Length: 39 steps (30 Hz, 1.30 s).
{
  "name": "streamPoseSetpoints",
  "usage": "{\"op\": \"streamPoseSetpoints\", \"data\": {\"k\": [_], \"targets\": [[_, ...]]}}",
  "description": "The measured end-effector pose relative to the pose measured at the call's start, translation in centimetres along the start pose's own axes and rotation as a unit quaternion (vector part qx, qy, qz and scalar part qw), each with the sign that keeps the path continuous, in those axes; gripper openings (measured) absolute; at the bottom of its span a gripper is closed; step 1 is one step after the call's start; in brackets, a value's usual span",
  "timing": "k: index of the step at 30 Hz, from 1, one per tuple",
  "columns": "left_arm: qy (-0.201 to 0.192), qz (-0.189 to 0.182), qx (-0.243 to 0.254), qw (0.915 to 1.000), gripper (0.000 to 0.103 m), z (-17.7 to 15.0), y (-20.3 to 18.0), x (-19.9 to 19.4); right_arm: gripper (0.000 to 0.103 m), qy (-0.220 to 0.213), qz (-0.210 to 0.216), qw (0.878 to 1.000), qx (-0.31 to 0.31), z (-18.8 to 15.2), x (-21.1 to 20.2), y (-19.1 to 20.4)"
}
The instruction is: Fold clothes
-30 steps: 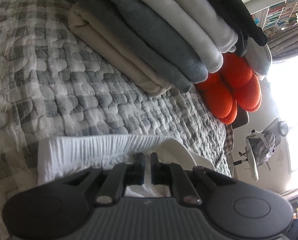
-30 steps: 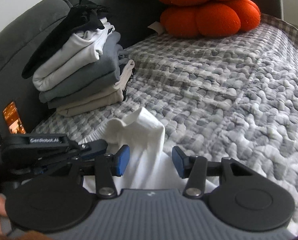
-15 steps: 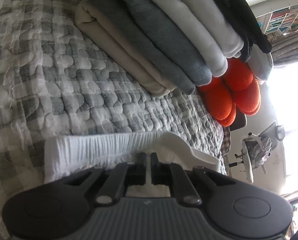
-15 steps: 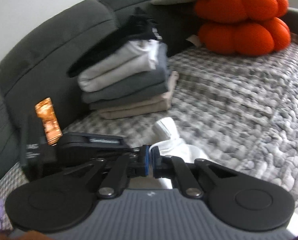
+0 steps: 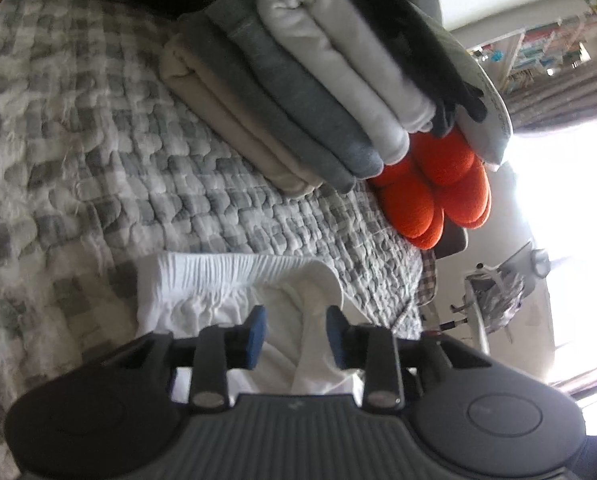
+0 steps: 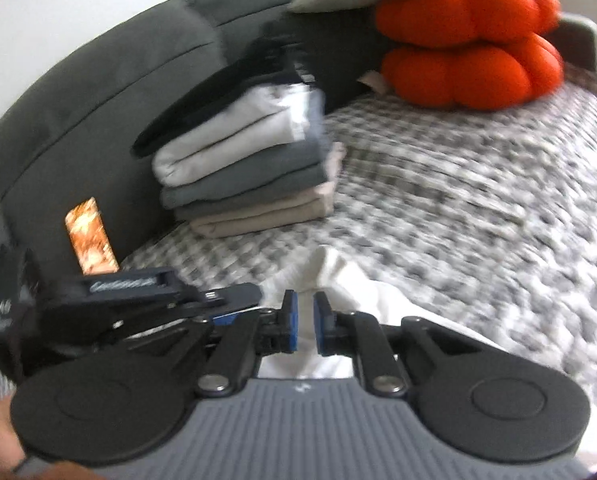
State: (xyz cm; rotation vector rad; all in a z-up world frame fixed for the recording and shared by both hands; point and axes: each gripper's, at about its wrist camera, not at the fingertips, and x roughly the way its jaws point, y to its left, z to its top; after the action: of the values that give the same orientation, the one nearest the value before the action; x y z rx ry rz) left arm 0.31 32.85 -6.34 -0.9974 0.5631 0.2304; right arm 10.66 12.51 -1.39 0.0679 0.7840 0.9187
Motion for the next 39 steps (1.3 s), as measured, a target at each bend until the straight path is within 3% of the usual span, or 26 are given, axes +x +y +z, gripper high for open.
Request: {"op": "streamPoseSetpoints", "data": {"k": [4, 6, 7, 15, 25, 29, 33, 36, 39], "targets": [[-0.006, 0.006, 0.039, 0.9992, 0.045, -0.5, -1.1, -0.2, 0.019, 0.000, -0.018, 0.999, 0.030, 0.0, -1.2, -1.7], [-0.009, 0.009, 0.058, 0.9982, 0.049, -0.7, -1.7, -0.3, 0.035, 0.003, -0.029, 0.999, 0.039, -0.1, -1.8, -2.3], [-0.009, 0.015, 0.072, 0.9973, 0.049, -1.1, -2.3, -0.1, 0.037, 0.003, -0.031, 0.999, 0.039, -0.2, -2.3, -2.5], [-0.014, 0.072, 0.171, 0.9825, 0.057, -4.3, -6.8, 1.6, 0.038, -0.001, -0.090, 0.993, 0.079, -0.5, -6.5, -4.1], [-0.058, 0.136, 0.151, 0.9775, 0.054, -5.3, -8.4, 3.6, 0.038, -0.007, -0.107, 0.984, 0.144, -3.1, -9.4, -5.3], [-0.070, 0.152, 0.144, 0.9754, 0.041, -5.4, -8.5, 3.9, 0.038, 0.015, -0.110, 0.983, 0.148, -3.8, -9.3, -5.5], [-0.071, 0.148, 0.120, 0.9792, 0.017, -4.9, -7.7, 3.3, 0.039, 0.027, -0.096, 0.984, 0.147, -4.3, -9.9, -5.6], [-0.068, 0.130, 0.104, 0.9837, 0.010, -4.2, -6.9, 2.4, 0.048, 0.033, -0.088, 0.991, 0.097, -4.7, -10.4, -4.7], [-0.067, 0.118, 0.084, 0.9873, 0.008, -3.5, -5.7, 1.4, 0.050, 0.038, -0.101, 0.994, 0.032, -5.3, -10.4, -3.8]]}}
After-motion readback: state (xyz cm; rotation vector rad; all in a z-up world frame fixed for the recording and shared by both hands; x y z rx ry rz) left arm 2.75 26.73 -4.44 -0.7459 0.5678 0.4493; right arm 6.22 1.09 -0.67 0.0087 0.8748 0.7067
